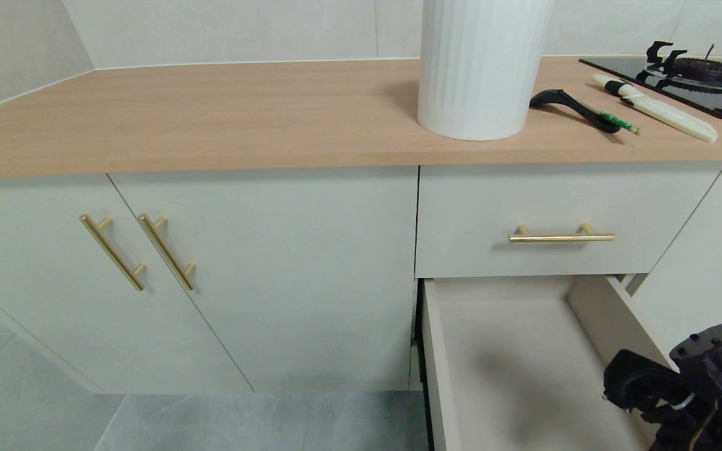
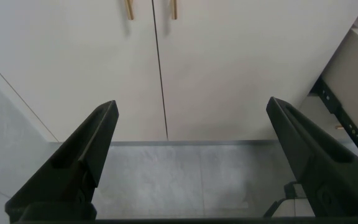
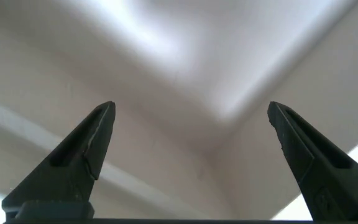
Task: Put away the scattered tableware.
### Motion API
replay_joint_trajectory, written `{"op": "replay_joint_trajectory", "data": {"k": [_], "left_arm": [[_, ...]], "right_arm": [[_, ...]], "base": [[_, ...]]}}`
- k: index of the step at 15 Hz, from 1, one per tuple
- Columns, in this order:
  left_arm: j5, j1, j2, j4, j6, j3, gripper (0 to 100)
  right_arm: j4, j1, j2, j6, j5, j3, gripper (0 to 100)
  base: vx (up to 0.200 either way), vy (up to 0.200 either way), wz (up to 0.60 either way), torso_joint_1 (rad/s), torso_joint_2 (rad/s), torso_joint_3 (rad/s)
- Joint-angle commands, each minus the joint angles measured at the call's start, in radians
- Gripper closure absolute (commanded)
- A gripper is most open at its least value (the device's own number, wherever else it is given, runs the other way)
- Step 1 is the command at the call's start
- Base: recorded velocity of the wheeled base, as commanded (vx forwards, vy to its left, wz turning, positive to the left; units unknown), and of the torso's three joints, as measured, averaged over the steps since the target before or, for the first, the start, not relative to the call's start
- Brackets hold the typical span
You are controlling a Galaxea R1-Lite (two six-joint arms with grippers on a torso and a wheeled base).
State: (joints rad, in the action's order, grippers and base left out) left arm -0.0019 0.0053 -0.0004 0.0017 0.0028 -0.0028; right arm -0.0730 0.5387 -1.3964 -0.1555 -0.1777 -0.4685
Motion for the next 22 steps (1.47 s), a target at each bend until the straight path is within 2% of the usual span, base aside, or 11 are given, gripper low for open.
{"op": "replay_joint_trajectory", "data": {"k": [1,4,8,15,19,22], "left_arm": [[-0.001,0.001,0.000,0.000,0.000,0.000,0],[0.000,0.001,0.000,0.000,0.000,0.000,0],[-0.001,0.001,0.000,0.000,0.000,0.000,0],[-0.001,0.001,0.000,0.000,0.000,0.000,0],[0.000,0.001,0.000,0.000,0.000,0.000,0],[-0.001,0.001,0.000,0.000,0.000,0.000,0]], "right_arm": [[0.019,-0.002,0.027,0.097,-0.005,-0.059,0],[0.016,-0.016,0.080,0.214,-0.005,-0.137,0],[0.035,-0.126,0.109,0.163,0.014,-0.136,0],[0.048,-0.128,0.129,0.142,0.007,-0.131,0],[0.048,-0.128,0.129,0.140,0.006,-0.130,0],[0.048,-0.128,0.128,0.140,0.006,-0.130,0]], "base": [[0.000,0.000,0.00,0.000,0.00,0.000],[0.000,0.000,0.00,0.000,0.00,0.000],[0.000,0.000,0.00,0.000,0.00,0.000],[0.000,0.000,0.00,0.008,-0.02,-0.005],[0.000,0.000,0.00,0.143,-0.19,-0.223],[0.000,0.000,0.00,0.163,-0.60,-0.253]]}}
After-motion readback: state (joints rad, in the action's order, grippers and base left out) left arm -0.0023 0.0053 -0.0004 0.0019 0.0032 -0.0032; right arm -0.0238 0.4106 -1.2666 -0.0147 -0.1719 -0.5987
